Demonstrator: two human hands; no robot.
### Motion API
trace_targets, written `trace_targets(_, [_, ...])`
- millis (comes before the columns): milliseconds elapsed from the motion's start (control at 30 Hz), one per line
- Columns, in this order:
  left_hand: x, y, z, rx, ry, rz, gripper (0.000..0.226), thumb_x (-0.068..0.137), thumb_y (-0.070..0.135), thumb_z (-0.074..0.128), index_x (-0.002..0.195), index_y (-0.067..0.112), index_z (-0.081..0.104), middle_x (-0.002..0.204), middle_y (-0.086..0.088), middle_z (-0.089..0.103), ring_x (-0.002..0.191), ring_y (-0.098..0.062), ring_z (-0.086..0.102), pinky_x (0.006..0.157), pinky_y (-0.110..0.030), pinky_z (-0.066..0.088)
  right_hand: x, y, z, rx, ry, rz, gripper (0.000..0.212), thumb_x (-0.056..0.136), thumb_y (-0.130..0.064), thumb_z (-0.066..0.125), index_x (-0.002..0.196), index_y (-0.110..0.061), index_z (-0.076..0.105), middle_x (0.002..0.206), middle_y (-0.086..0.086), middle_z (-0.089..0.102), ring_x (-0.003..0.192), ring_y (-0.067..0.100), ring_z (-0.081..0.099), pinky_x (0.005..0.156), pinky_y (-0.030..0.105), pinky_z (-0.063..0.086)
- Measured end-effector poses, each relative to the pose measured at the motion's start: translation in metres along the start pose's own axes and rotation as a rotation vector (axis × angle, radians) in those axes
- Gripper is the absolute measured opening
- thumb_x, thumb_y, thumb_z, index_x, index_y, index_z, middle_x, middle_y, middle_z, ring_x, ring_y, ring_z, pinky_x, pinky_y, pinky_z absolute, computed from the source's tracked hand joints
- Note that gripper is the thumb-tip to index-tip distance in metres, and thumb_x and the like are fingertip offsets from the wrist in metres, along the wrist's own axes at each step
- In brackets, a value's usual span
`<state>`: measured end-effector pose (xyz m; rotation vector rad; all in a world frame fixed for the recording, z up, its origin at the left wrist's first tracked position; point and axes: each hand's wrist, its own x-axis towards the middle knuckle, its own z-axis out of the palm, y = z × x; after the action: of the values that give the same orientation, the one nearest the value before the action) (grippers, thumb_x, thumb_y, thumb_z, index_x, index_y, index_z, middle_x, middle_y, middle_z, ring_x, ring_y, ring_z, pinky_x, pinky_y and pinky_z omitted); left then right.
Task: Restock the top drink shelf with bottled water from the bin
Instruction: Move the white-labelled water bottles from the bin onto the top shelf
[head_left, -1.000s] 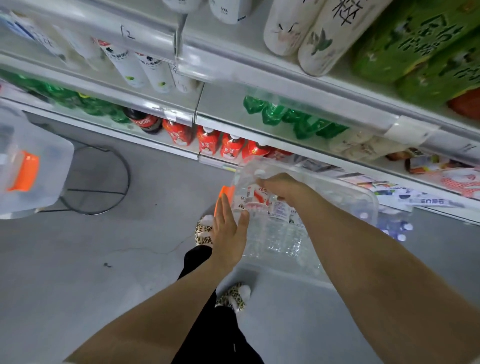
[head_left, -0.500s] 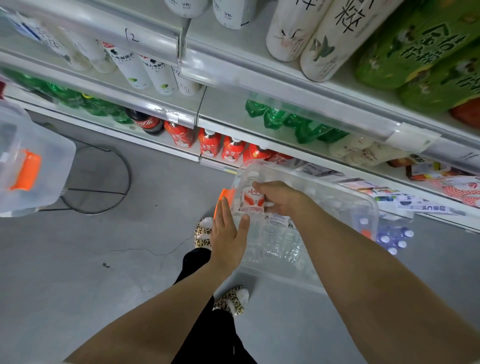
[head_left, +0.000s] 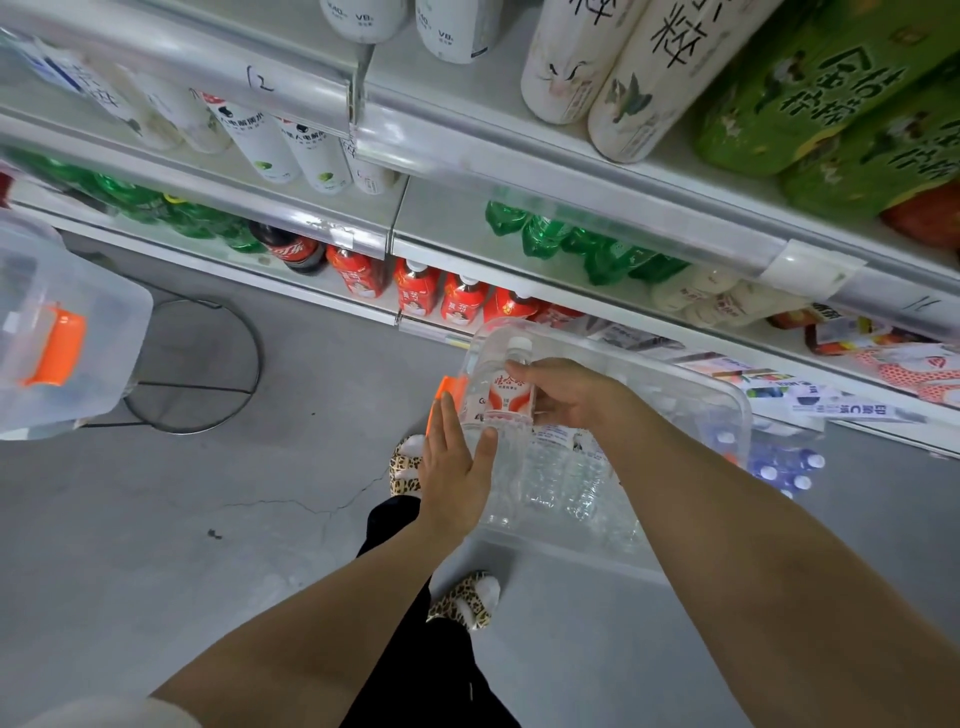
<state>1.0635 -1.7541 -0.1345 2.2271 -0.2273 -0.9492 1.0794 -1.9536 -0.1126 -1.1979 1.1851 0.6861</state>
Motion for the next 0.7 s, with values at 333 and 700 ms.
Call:
trace_targets(333, [-0.004, 0.009, -0.01, -0.082, 0.005, 0.042, 0.077, 0.096, 0.066, 0.028, 0.159, 0.033, -0.001, 0.166, 0.002, 0.011, 0.151, -0.025, 0.016, 0.12, -0.05, 0.015, -0.056, 0.031, -0.018, 0.214, 0.162, -0.273, 0.046, 0.087, -0.03, 0.081, 0.124, -0.022, 0.055, 0.111, 0.01, 0.075, 0.095, 0.024, 0.076, 0.086, 0.04, 0.062])
trace_targets(700, [-0.043, 0.08, -0.038, -0.128, -0.086, 0.102, 0.066, 0.104, 0.054, 0.025, 0.16, 0.021, 0.012, 0.167, 0.004, 0.005, 0.153, -0.013, 0.003, 0.124, -0.034, 0.001, -0.18, 0.031, -0.06, 0.241, 0.431, -0.62, 0.036, 0.086, -0.026, 0.082, 0.111, -0.028, 0.056, 0.109, 0.002, 0.071, 0.081, 0.01, 0.075, 0.063, 0.025, 0.059])
